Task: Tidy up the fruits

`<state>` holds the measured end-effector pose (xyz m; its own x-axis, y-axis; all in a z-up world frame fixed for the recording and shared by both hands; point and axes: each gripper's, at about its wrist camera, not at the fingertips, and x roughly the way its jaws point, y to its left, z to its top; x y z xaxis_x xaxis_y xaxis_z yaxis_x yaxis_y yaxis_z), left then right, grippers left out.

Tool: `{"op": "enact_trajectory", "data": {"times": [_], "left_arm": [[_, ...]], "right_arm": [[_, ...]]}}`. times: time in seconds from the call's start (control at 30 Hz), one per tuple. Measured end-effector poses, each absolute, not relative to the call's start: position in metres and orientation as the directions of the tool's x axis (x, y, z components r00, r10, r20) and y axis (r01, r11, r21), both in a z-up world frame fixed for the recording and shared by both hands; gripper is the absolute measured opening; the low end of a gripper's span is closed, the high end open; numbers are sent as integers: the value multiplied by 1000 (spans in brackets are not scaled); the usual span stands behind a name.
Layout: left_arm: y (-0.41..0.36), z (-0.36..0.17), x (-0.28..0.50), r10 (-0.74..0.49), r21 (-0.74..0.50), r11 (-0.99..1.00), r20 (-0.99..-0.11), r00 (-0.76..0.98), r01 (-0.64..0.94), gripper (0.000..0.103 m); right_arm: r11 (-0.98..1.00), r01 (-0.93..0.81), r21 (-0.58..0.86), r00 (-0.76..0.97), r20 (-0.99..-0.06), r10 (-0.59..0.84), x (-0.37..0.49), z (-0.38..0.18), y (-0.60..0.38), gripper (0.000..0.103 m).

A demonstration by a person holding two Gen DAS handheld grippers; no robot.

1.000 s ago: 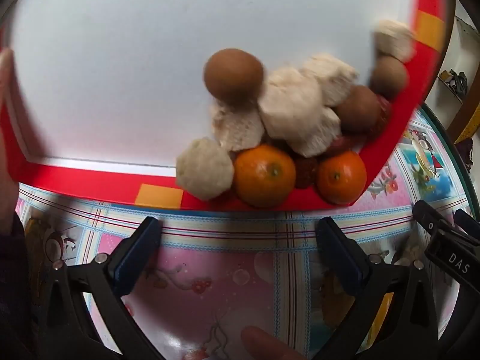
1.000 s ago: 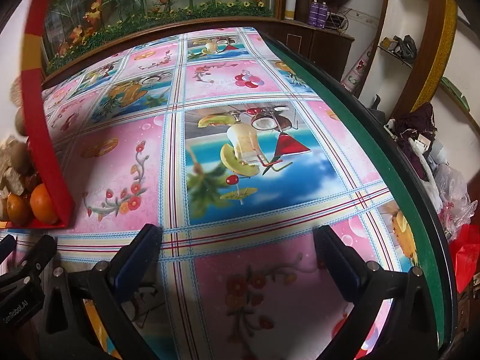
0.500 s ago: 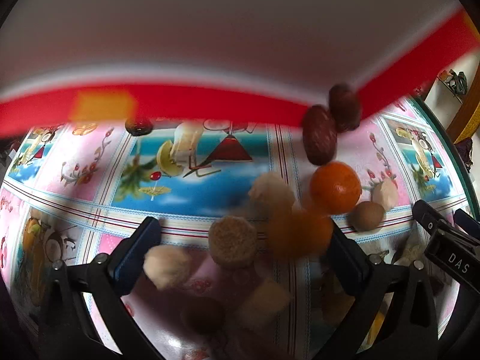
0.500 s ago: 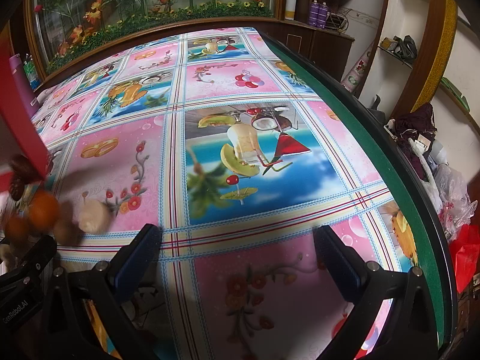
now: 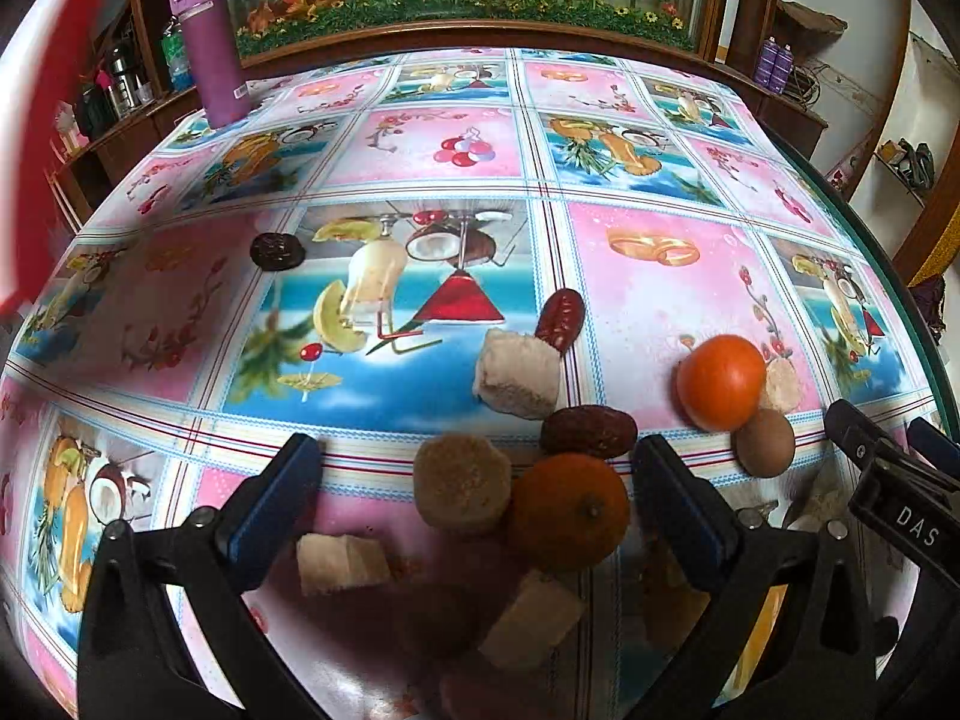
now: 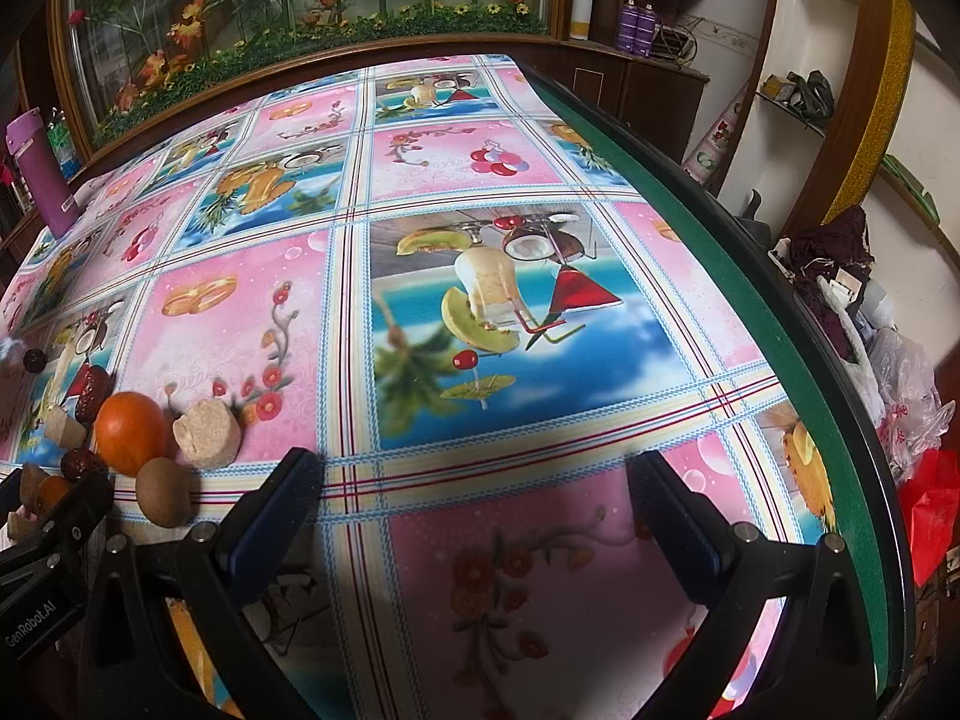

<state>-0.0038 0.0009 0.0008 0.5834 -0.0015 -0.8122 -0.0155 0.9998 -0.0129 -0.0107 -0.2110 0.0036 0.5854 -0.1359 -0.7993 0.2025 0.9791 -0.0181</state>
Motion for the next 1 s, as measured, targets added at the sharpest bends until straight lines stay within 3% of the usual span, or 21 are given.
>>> {"op": "enact_trajectory", "data": {"times": [1.0], "left_arm": [[1, 0, -6, -2, -13, 1000, -812, 584, -13, 103]], "right_arm": [[979, 202, -16, 585, -800, -134, -10, 4, -212, 103]]}}
